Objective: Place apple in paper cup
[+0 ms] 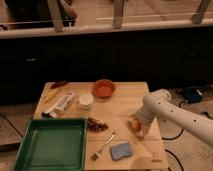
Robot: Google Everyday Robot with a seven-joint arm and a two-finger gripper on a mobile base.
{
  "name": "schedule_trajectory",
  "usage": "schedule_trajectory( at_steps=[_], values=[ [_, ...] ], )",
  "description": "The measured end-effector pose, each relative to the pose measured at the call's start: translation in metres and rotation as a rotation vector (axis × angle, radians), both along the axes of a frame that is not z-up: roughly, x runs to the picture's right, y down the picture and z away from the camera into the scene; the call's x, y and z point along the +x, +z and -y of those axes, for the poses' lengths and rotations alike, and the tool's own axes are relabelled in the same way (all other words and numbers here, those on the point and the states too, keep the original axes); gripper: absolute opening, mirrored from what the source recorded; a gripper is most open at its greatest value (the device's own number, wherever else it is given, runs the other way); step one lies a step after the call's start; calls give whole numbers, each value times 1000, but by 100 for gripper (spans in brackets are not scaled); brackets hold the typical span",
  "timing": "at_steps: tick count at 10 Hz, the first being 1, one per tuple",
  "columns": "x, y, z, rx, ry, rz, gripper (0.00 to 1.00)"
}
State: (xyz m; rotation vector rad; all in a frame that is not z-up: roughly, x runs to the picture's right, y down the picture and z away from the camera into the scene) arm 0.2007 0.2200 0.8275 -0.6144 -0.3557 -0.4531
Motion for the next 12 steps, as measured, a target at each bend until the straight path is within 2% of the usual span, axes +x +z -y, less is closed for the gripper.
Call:
schedule_trajectory(
  at_steps=[1,3,4,6,7,8,9,12],
  values=[
    [1,0,-1,-2,0,-1,60],
    [-1,2,-1,1,4,1,58],
    [-2,3,-2,1,3,5,53],
    [-1,2,-5,-3,3,3,34],
    [-1,1,-5,0,-2,-2,28],
    [-3,-5,4,8,-3,-8,15],
    [-3,-9,8,7,-5,-11,11],
    [-5,-14,13,12,-7,-21,11]
  ],
)
